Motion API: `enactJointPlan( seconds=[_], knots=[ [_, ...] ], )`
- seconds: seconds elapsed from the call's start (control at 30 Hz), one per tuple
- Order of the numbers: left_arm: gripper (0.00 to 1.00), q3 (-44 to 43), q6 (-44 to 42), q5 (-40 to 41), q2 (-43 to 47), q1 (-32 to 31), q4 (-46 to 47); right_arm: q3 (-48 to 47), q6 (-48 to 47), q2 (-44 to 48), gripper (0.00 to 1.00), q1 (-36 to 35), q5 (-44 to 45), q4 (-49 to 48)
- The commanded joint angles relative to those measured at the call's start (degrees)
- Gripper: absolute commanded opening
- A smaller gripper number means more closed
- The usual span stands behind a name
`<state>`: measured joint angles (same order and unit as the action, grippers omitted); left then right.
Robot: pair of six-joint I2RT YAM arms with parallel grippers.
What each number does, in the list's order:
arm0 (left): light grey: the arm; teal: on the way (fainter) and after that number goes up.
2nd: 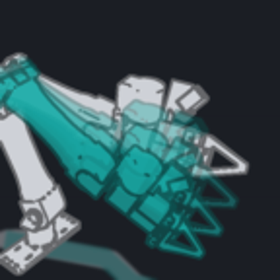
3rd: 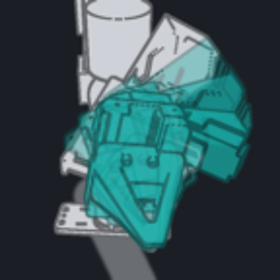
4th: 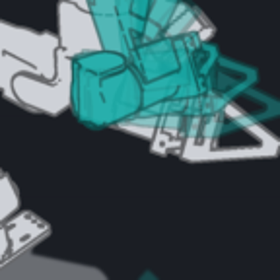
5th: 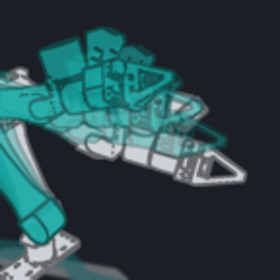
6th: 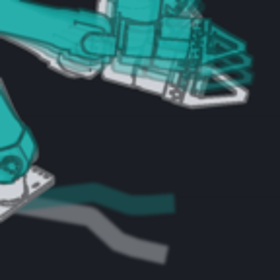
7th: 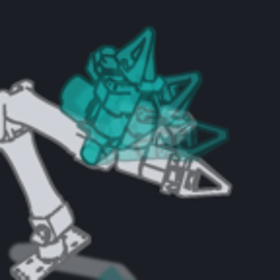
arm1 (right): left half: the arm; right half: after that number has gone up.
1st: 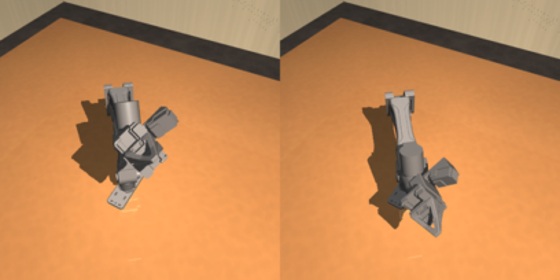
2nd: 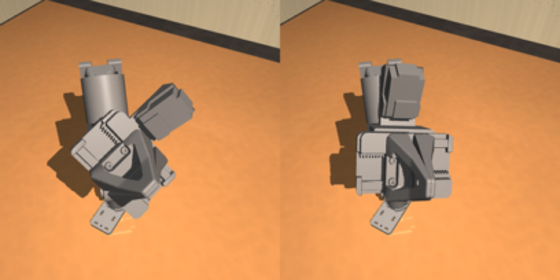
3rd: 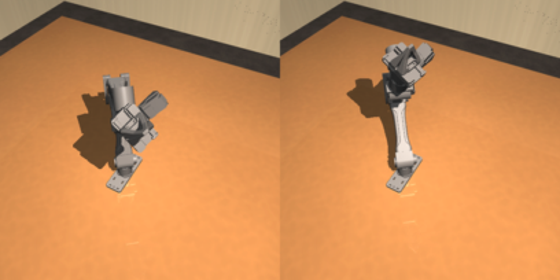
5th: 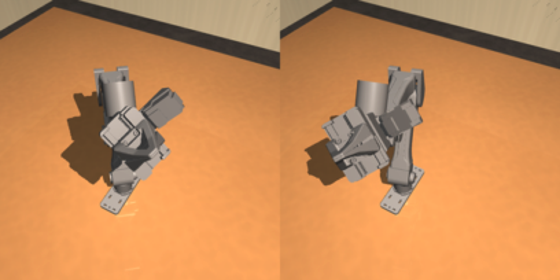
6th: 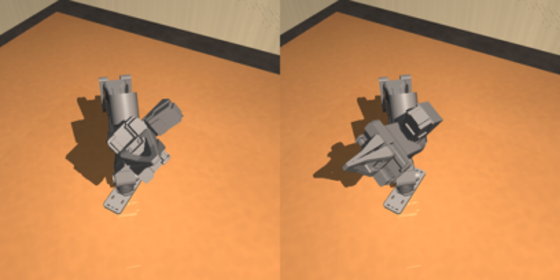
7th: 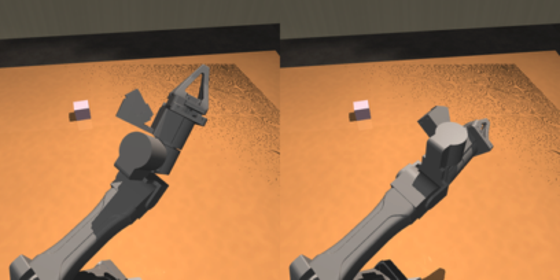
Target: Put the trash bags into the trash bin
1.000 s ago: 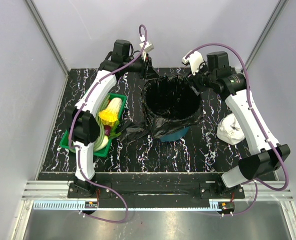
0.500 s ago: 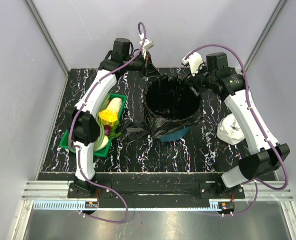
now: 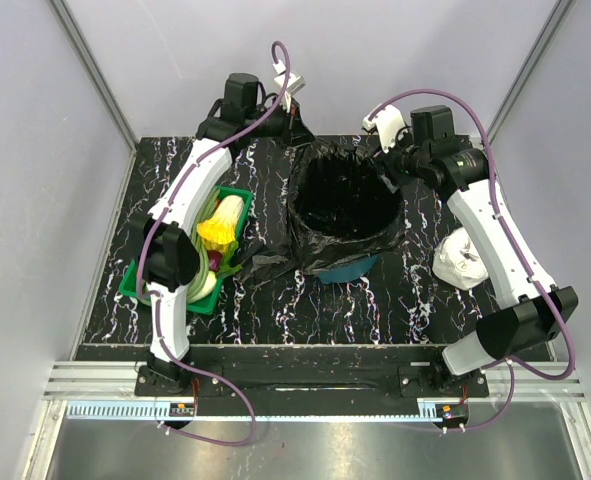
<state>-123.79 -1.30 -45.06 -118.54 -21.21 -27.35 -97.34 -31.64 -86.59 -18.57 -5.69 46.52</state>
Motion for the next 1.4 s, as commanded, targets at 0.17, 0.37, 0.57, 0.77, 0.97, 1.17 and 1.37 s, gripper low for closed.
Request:
enactJointPlan(
  seconds=[0.17, 0.37, 0.57, 0.77, 0.97, 1.17, 1.37],
  knots=[
    [0.01, 2.4, -5.6, 5.0, 3.8, 0.6, 0.6, 0.4, 0.3, 0.6, 0.62, 0.4, -0.5, -2.0],
    [0.24, 5.1, -9.9, 2.8, 4.5, 0.6, -1.8, 1.2, 0.5, 0.5, 0.62, 0.4, -0.4, -2.7],
    [0.38, 6.0, -12.7, 0.5, 4.6, 0.6, -4.4, 1.0, 0.6, 0.4, 0.62, 0.4, -0.4, -2.7],
    [0.46, 7.0, -15.0, -0.3, 5.2, 0.6, -6.0, -0.2, 1.0, 0.6, 0.62, 0.4, 0.1, -2.6],
    [0.88, 7.2, -15.5, 0.8, 6.7, 0.6, -6.3, -2.1, 2.1, 0.6, 0.64, 0.4, 0.0, -2.6],
    [0.99, 6.6, -13.8, 4.1, 8.9, 1.0, -4.0, -3.5, 3.4, 0.7, 0.66, 0.5, -0.5, -2.7],
    [0.99, 5.8, -11.4, 10.0, 10.9, 2.7, -2.1, -5.1, 5.5, 0.7, 0.67, 1.6, 0.0, -3.0]
  ],
)
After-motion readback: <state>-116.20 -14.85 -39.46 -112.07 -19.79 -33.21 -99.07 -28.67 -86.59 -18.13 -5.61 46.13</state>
